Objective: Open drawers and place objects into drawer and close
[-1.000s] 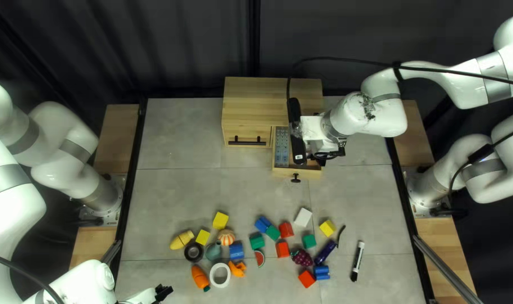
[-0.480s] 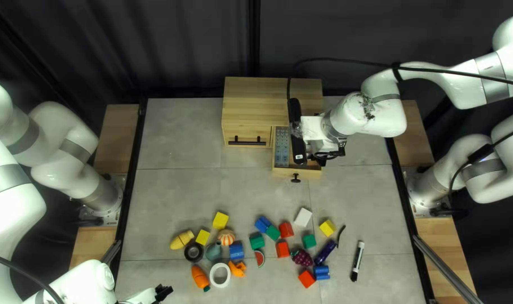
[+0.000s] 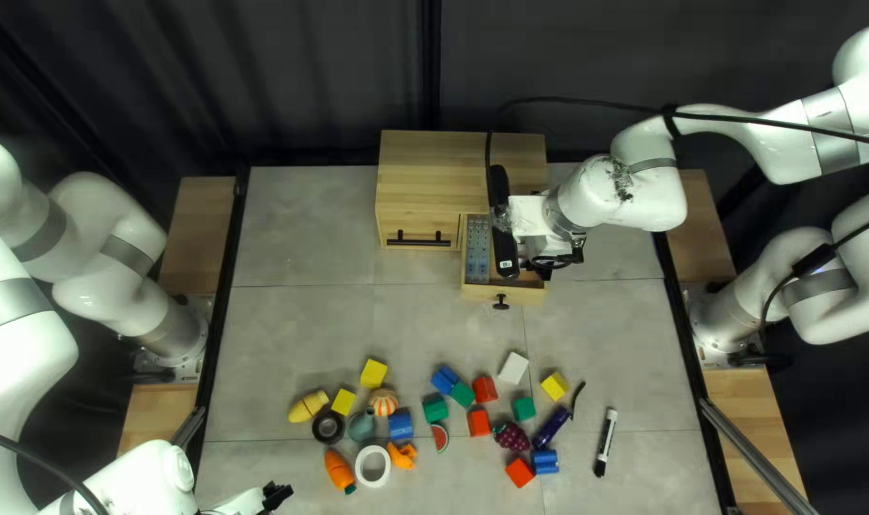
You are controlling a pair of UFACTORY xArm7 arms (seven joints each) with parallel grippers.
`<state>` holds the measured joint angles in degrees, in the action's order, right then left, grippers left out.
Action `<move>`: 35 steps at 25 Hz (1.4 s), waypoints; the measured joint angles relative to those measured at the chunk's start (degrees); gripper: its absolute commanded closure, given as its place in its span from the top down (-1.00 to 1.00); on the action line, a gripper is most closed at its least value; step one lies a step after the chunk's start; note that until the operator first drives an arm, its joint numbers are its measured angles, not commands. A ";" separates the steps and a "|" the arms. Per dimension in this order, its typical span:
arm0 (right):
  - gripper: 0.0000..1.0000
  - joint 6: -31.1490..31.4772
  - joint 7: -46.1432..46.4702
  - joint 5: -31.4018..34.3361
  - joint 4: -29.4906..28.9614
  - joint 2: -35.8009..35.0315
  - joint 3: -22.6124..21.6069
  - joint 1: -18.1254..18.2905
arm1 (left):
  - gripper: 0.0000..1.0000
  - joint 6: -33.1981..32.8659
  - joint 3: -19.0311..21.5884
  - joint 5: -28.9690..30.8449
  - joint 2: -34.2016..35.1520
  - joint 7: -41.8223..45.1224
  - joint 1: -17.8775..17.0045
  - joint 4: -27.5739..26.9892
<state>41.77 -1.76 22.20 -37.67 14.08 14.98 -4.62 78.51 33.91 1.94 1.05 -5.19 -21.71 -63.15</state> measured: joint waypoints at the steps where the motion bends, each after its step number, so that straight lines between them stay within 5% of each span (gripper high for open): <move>1: -1.00 0.01 0.04 0.02 -0.09 -0.07 0.03 0.02 | 1.00 0.00 0.00 0.00 0.00 0.00 0.00 0.00; 35: -1.00 1.74 -0.93 0.57 0.96 1.66 -0.51 0.24 | 1.00 0.00 0.00 0.00 0.00 0.00 0.00 0.00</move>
<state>43.51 -2.70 22.77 -36.72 15.74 14.47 -4.38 78.51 33.91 1.94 1.05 -5.19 -21.71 -63.15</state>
